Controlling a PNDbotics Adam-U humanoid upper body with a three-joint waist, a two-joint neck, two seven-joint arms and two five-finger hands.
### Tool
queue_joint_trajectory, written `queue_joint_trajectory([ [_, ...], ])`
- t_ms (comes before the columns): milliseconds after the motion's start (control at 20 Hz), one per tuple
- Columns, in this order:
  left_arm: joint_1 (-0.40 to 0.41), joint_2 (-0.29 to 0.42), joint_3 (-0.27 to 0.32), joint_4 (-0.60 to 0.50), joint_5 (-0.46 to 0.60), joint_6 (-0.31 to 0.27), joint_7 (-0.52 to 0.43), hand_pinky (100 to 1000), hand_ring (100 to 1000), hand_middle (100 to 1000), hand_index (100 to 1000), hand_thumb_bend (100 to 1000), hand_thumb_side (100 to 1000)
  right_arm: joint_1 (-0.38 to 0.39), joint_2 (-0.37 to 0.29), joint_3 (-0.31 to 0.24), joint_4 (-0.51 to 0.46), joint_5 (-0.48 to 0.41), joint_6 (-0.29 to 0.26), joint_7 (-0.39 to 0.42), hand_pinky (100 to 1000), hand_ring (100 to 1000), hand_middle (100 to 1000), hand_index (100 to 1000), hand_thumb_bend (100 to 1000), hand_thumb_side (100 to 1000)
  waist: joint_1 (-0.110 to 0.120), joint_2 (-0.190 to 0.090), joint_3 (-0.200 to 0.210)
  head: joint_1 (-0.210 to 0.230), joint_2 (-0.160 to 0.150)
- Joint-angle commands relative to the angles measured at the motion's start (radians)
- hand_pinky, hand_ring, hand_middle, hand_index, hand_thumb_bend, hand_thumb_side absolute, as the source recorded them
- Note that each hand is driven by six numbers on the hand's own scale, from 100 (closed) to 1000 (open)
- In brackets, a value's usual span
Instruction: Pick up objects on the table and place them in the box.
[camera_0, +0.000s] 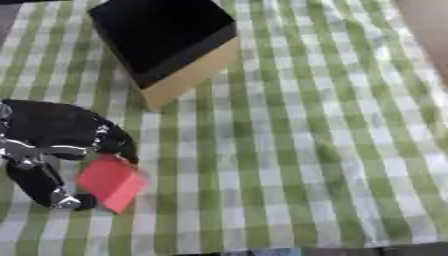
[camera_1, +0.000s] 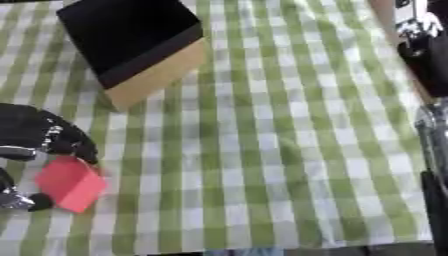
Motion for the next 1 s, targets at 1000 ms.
queue_joint_trajectory([
  [1000,-0.097,-0.015,0.121,-0.013,0.07,0.017,0.133,326,514,410,551,100,160,-0.003,-0.006,-0.008,-0.02,0.002,0.006,-0.008,795,771,492,682,100,689,0.002,-0.021,0.011,-0.001,-0.006],
])
